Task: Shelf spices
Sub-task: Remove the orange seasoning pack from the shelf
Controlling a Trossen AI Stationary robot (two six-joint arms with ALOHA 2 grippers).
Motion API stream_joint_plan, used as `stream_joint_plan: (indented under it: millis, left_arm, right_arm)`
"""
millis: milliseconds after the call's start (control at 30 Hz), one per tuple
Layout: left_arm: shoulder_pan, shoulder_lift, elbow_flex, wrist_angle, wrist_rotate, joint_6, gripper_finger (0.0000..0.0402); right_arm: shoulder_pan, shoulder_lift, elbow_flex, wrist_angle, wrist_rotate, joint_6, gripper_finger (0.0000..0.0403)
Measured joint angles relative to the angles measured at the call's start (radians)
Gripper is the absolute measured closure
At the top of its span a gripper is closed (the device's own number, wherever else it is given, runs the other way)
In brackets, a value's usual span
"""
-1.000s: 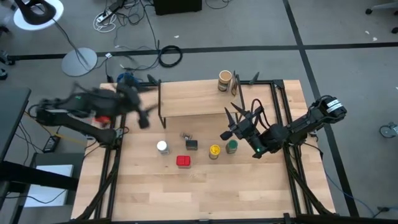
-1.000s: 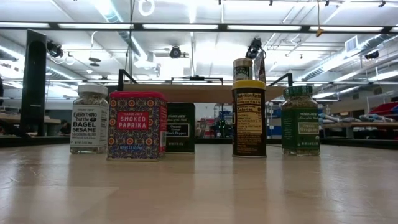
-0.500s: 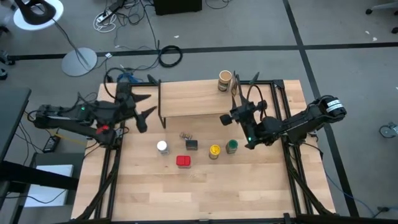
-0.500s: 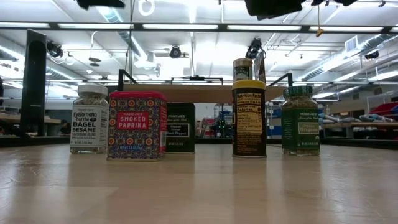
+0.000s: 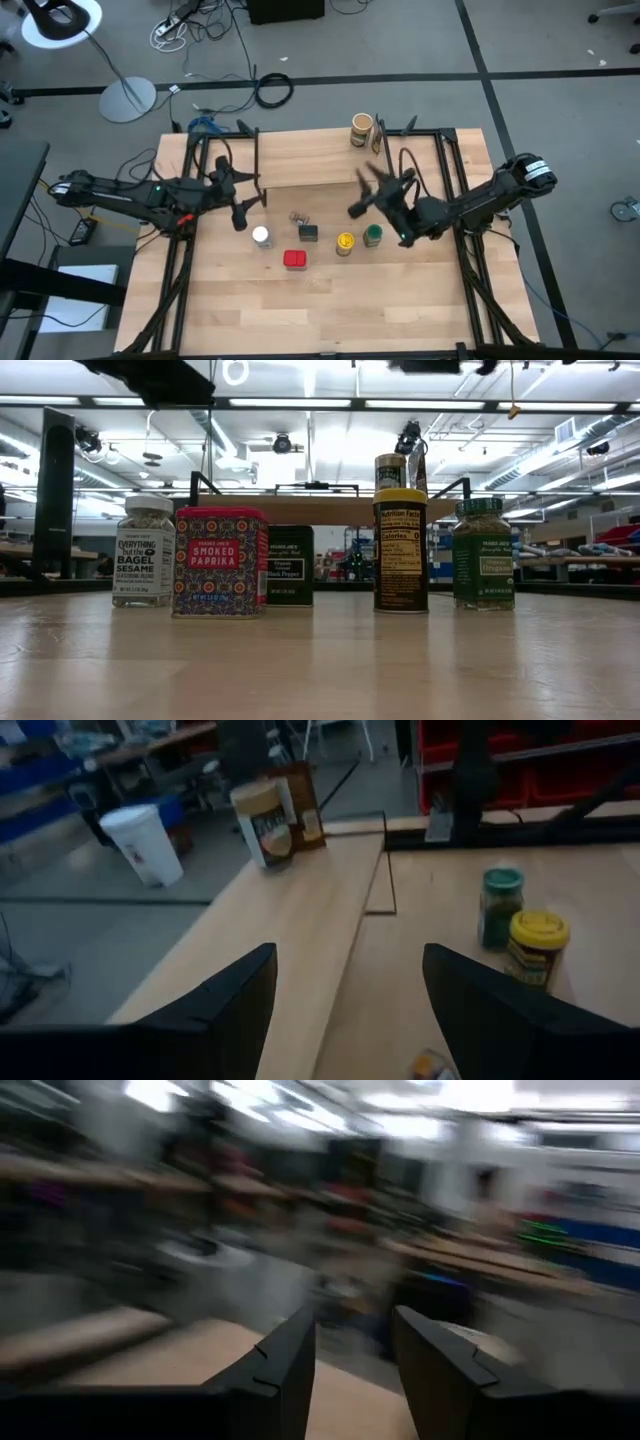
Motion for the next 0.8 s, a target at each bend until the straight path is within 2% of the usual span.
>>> stream_joint_plan:
  millis: [100,200,267,367,500,600,667,800]
  left_arm:
    - [0.001,-0.001,0.0,0.027,-0.001,0.012,0.0145]
    - [0.001,0.005,0.0,0.025,-0.001,0.015,0.0145]
    - [0.001,0.01,0.0,0.024,-0.001,0.015,0.0145]
    - [0.001,0.012,0.0,0.026,-0.002,-0.006,0.0145]
    - [0.001,0.016,-0.001,0.02,-0.001,-0.038,0.0145]
    - [0.001,0.015,-0.001,0.016,-0.002,-0.057,0.0145]
    - [0.001,0.015,-0.001,-0.001,-0.001,-0.084,0.0145]
    - [0.001,0.02,0.0,-0.065,0.022,-0.143,0.0145]
  right_arm:
    - [-0.001,0.0,0.006,-0.173,-0.256,0.231,0.0269]
    - [-0.051,0.0,0.042,-0.472,-0.534,0.512,0.0269]
    - [-0.089,0.0,0.078,-0.675,-0.652,0.627,0.0269]
    - [-0.117,-0.008,0.125,-0.865,-0.611,0.655,0.0269]
    - [-0.12,-0.052,0.202,-0.875,-0.473,0.504,0.0268]
    - [-0.119,-0.084,0.257,-0.98,-0.346,0.431,0.0269]
    - [-0.118,-0.122,0.298,-1.111,-0.263,0.476,0.027]
    - [-0.113,-0.193,0.348,-1.415,-0.175,0.742,0.0271]
